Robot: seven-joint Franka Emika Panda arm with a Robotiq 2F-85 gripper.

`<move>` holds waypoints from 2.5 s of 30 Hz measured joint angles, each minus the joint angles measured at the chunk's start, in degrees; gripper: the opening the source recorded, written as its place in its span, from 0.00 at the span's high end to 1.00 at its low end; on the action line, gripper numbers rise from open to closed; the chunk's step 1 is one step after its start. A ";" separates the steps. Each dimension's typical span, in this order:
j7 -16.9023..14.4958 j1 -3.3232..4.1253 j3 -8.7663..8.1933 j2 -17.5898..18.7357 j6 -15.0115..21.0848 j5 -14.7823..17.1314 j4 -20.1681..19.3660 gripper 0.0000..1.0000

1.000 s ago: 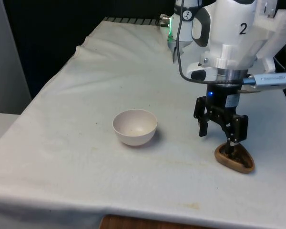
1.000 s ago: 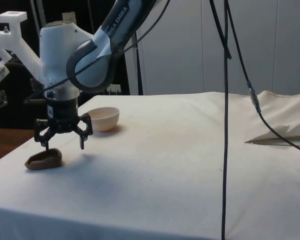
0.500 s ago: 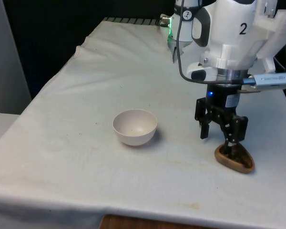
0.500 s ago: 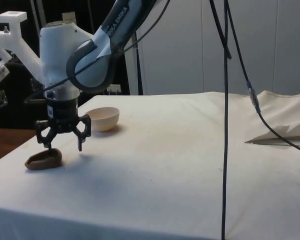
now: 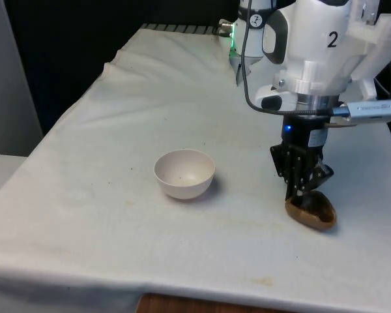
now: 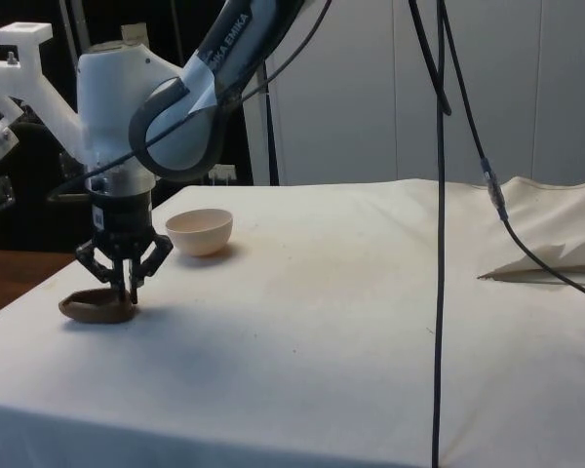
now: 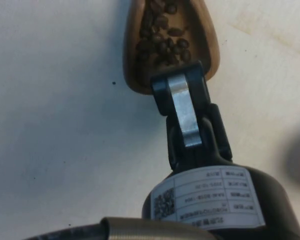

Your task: Pour the coffee beans from the cup into the bowl.

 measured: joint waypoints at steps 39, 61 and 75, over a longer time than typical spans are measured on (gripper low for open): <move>-0.63 0.00 -0.52 -6.19 -4.70 -0.11 -1.83 1.00; -6.30 -1.26 -1.43 -12.49 -3.55 -0.06 -7.73 1.00; -9.40 -1.78 -1.95 -15.81 -3.61 0.06 -9.91 1.00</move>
